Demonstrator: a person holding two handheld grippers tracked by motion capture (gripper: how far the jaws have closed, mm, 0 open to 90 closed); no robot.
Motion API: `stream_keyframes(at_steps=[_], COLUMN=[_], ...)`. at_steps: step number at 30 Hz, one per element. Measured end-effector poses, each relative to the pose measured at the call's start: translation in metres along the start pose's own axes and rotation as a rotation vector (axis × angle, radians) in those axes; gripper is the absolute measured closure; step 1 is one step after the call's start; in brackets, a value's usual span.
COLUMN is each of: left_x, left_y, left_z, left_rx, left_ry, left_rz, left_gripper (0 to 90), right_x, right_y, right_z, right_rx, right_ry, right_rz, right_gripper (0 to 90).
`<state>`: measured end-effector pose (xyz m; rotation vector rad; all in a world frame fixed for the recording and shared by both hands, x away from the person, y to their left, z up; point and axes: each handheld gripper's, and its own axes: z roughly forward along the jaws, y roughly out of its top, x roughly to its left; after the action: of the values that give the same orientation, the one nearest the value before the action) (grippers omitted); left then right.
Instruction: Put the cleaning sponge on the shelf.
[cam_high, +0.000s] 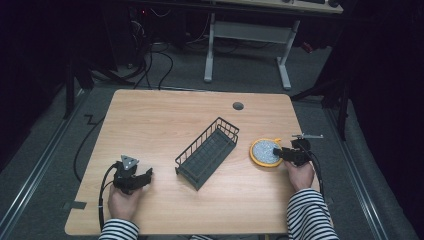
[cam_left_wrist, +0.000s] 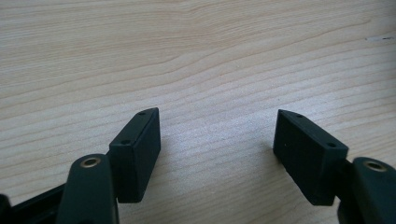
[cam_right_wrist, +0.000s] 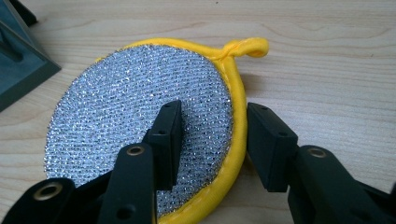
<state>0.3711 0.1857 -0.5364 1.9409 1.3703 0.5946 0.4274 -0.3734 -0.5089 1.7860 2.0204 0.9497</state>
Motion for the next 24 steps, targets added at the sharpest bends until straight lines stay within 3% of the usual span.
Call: stream_keyframes(at_steps=[5, 9, 18, 24], left_x=[-0.0001, -0.0002, 0.0001, -0.0001], left_y=[0.0, 0.0, 0.0, 0.0], left_z=[0.0, 0.0, 0.0, 0.0001], left_rx=[0.0, 0.001, 0.0, 0.0], left_ry=[0.001, 0.002, 0.0, 0.001], left_rz=[0.001, 0.003, -0.001, 0.001], left_gripper=[32.5, 32.6, 32.7, 32.8], right_x=[0.0022, 0.0061, 0.0081, 0.0057], right_y=[0.0033, 0.0038, 0.0046, 0.0076], right_z=[0.0004, -0.0003, -0.0016, -0.0056], right_rx=[0.037, 0.036, 0.027, 0.002], right_ry=[0.003, -0.014, -0.014, 0.033], right_rz=[-0.022, -0.055, -0.075, -0.079], right_gripper=[68.5, 77.9, 82.1, 82.5])
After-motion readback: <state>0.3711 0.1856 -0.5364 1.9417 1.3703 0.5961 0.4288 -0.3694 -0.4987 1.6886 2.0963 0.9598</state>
